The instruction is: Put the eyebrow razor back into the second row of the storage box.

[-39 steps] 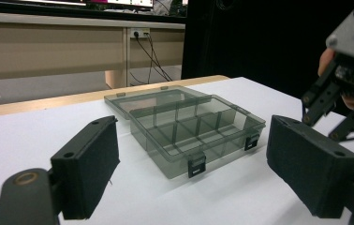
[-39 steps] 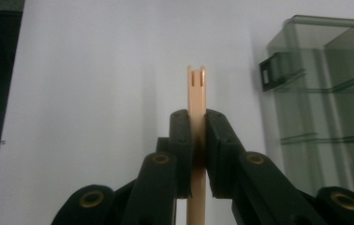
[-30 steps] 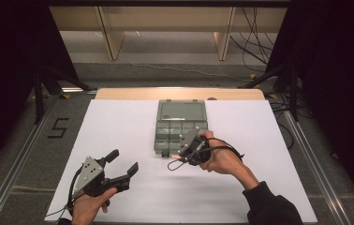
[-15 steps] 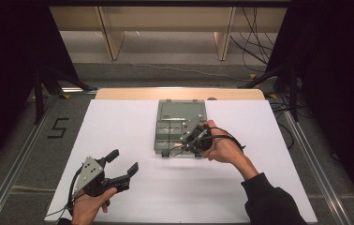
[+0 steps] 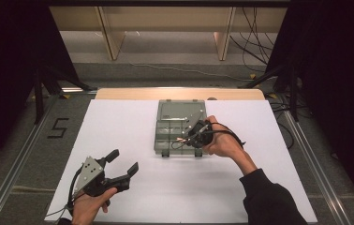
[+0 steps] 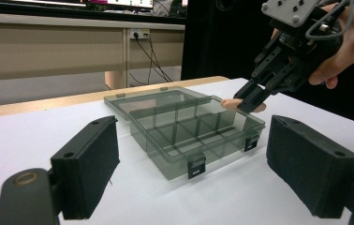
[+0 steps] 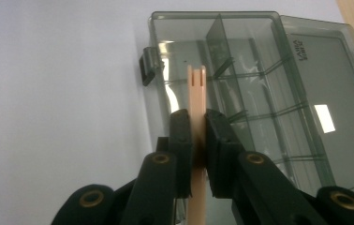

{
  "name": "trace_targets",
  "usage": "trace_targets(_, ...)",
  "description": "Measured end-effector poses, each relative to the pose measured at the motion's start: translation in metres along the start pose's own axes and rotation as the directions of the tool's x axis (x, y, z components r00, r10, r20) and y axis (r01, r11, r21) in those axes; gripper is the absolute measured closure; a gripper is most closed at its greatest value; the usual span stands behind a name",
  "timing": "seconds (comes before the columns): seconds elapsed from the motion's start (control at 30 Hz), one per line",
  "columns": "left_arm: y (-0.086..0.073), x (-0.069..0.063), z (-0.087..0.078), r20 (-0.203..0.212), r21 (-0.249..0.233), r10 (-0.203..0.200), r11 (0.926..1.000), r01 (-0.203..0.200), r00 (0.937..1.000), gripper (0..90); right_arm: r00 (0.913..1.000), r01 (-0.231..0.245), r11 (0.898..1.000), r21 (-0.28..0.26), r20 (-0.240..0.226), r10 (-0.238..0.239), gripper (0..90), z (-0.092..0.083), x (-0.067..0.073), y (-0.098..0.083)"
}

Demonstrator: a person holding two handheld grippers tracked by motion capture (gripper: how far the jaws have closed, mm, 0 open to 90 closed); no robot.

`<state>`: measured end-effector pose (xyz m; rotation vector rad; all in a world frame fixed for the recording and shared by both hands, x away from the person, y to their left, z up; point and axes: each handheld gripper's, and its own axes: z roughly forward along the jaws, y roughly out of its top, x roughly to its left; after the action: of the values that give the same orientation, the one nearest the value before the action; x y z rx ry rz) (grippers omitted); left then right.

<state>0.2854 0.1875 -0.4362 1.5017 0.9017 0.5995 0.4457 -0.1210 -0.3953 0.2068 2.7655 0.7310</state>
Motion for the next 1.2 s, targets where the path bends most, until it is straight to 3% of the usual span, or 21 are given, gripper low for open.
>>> trace_targets(0.57,0.000,0.000,0.000,0.000,0.001,0.000,1.0000,0.000,1.0000,16.7,0.9998,-0.018,1.000,0.019,0.011,0.018,82.5,0.016,-0.017,0.000)
trace_targets(1.2,0.000,0.000,0.000,0.004,-0.004,-0.001,1.0000,0.001,1.0000,16.7,0.9997,-0.021,0.996,0.088,-0.010,0.022,82.0,0.037,-0.020,-0.002)
